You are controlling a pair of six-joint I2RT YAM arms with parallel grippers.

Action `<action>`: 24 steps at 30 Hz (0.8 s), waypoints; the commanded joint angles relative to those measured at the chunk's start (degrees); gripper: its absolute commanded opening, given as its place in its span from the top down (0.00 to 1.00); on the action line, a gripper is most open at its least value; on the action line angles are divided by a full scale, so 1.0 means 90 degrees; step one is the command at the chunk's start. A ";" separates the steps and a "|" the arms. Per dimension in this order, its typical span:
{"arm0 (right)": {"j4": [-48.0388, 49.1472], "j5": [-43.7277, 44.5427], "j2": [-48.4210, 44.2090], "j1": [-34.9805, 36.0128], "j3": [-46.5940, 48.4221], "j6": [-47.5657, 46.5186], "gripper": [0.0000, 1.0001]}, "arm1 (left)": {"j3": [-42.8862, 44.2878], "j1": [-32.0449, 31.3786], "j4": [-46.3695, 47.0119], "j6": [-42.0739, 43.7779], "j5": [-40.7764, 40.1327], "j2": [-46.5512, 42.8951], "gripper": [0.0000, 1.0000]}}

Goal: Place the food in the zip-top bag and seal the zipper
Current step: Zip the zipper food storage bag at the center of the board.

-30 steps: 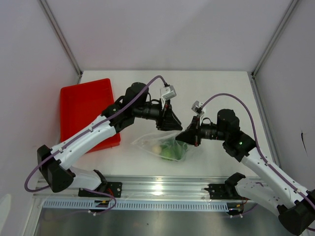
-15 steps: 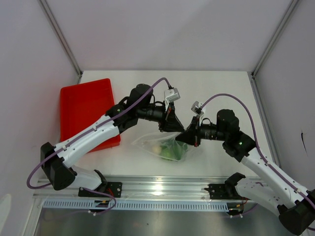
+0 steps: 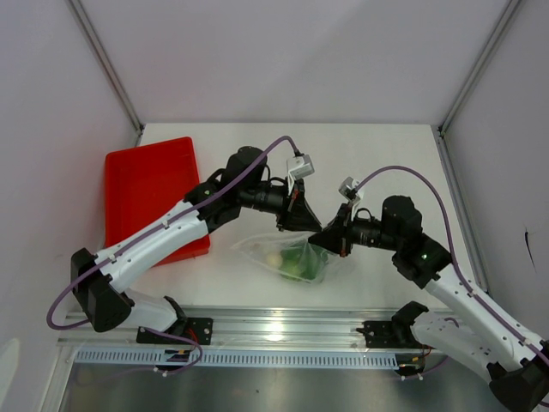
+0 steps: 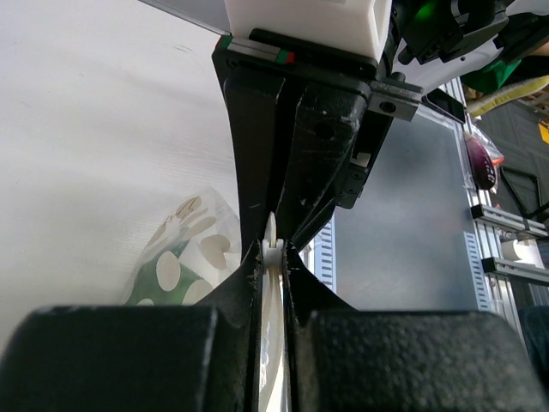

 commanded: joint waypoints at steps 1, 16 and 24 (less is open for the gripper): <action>0.0523 0.0597 -0.0234 -0.0007 0.0049 0.0326 1.00 | -0.0001 -0.0063 -0.0366 0.0214 0.0321 -0.0121 0.99; 0.0660 0.0958 -0.0625 -0.0007 0.0000 0.0825 1.00 | -0.0586 0.0385 -0.0698 0.0615 0.0146 -0.0667 1.00; 0.0210 0.1650 -0.0733 -0.0134 0.0225 0.0894 1.00 | -0.0909 0.0581 -0.1176 0.0927 -0.0362 -0.1038 1.00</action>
